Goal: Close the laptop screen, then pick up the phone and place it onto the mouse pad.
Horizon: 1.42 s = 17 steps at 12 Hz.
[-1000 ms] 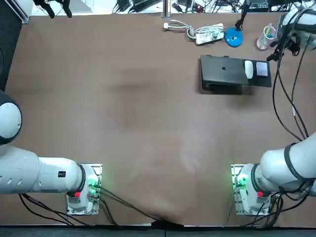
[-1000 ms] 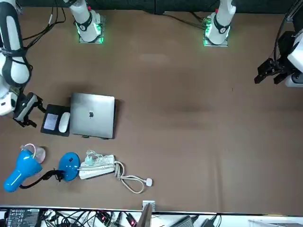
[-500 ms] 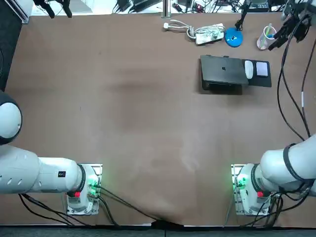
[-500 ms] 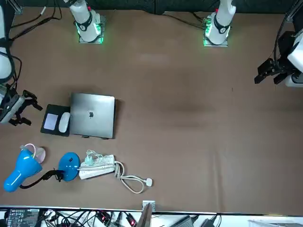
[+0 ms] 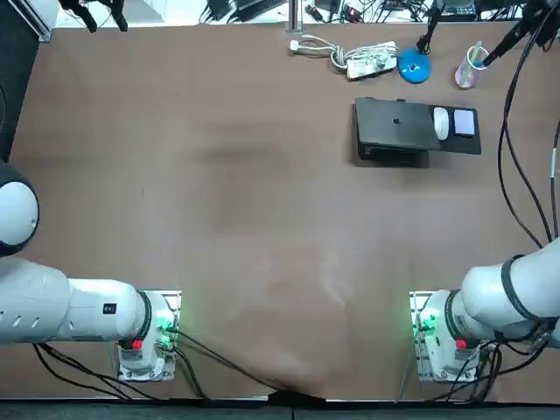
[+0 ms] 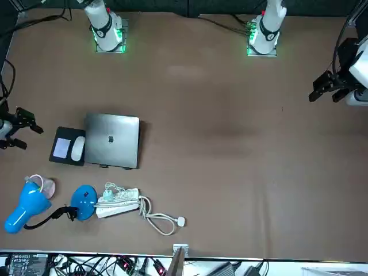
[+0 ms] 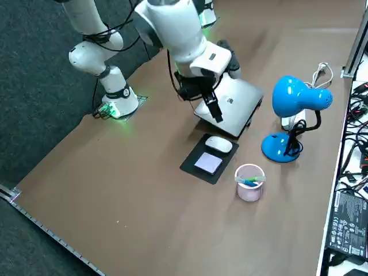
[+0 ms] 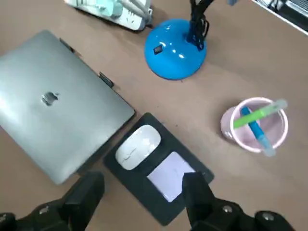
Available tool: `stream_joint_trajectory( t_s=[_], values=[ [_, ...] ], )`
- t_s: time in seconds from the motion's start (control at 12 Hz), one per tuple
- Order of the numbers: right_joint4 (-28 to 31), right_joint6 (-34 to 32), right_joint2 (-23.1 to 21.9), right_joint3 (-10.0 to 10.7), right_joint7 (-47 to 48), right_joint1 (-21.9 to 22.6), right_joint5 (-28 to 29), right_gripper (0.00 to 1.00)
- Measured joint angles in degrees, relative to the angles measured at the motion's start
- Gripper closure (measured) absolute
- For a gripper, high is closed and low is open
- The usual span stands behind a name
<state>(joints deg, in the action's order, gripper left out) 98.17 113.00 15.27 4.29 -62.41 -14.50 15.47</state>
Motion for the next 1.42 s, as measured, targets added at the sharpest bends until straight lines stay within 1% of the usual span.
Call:
stream_joint_trajectory(
  t_s=[0.08,0.17,0.58,0.75,1.08,1.25,1.42],
  values=[
    [-1.5,-1.9,-0.2,-0.2,3.3,0.4,-0.7,0.0],
    [-3.4,-3.9,-0.9,-0.4,8.9,2.0,-2.0,0.0],
    [-4.4,-8.0,-4.9,-1.0,23.0,5.6,-4.0,0.0],
    [-3.2,-8.8,-7.6,-1.1,30.1,7.7,-5.2,0.0],
    [0.4,-9.3,-13.3,-1.3,45.3,12.5,-12.1,0.0],
    [1.2,-11.6,-15.6,-1.3,49.9,14.4,-13.6,0.0],
    [1.5,-14.6,-17.8,-1.3,52.6,15.7,-15.1,0.0]
  ],
)
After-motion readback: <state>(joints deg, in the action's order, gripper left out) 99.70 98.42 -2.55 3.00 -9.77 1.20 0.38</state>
